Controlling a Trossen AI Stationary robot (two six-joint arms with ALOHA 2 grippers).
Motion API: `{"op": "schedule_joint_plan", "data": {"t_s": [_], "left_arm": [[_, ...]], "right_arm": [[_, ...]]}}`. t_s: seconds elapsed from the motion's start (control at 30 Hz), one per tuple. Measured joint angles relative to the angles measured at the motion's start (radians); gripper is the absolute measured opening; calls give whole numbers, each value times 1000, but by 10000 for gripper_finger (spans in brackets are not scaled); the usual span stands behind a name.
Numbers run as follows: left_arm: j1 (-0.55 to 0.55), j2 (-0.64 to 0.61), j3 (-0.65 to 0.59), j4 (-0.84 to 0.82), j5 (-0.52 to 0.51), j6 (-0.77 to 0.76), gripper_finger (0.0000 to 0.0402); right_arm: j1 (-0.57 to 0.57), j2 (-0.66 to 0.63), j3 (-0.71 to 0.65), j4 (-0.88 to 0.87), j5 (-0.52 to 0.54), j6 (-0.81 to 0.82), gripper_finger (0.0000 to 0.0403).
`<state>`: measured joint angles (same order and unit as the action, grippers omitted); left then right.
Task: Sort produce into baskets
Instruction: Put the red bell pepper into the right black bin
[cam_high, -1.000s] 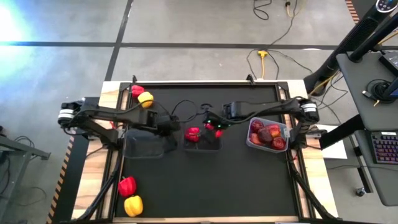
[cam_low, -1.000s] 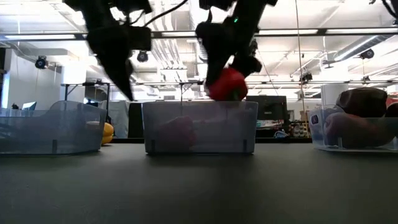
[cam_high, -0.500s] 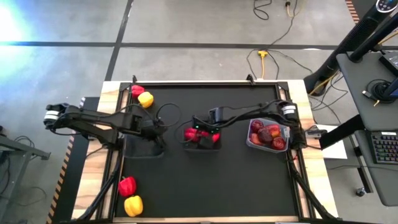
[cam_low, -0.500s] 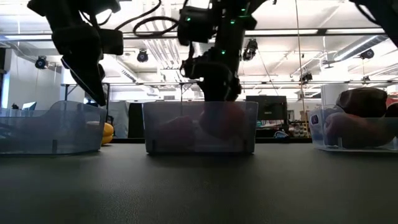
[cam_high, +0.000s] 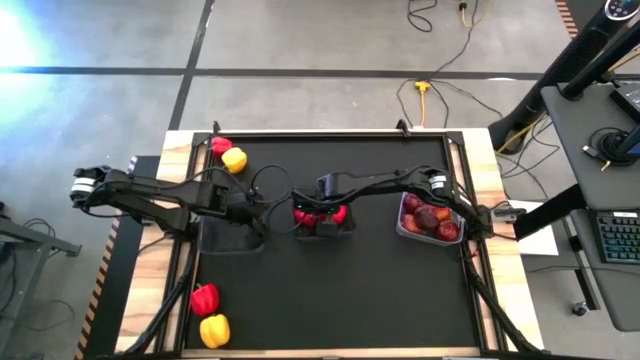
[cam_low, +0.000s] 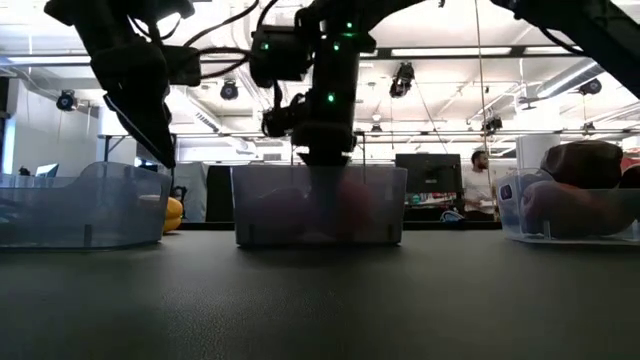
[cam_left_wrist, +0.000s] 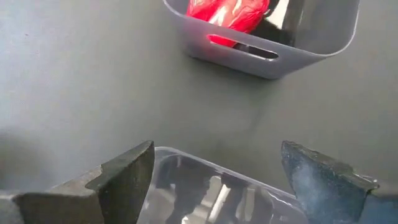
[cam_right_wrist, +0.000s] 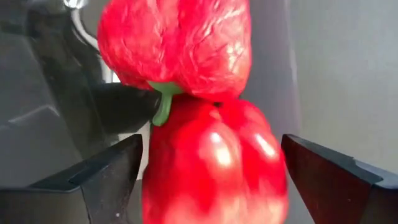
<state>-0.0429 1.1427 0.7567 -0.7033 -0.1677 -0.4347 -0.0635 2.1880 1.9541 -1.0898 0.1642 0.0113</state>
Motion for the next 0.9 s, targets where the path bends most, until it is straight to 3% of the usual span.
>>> {"op": "schedule_joint_plan", "data": {"t_s": [0.23,0.73,0.9], "left_arm": [[-4,0,0,26,-7,7,331],[-35,1,0,260,-7,25,331],[-77,1,0,306,4,-70,331]], "right_arm": [[1,-8,55,-40,14,10,377],[69,-179,112,-102,53,302,377],[178,-239,108,-102,182,346,377]]}}
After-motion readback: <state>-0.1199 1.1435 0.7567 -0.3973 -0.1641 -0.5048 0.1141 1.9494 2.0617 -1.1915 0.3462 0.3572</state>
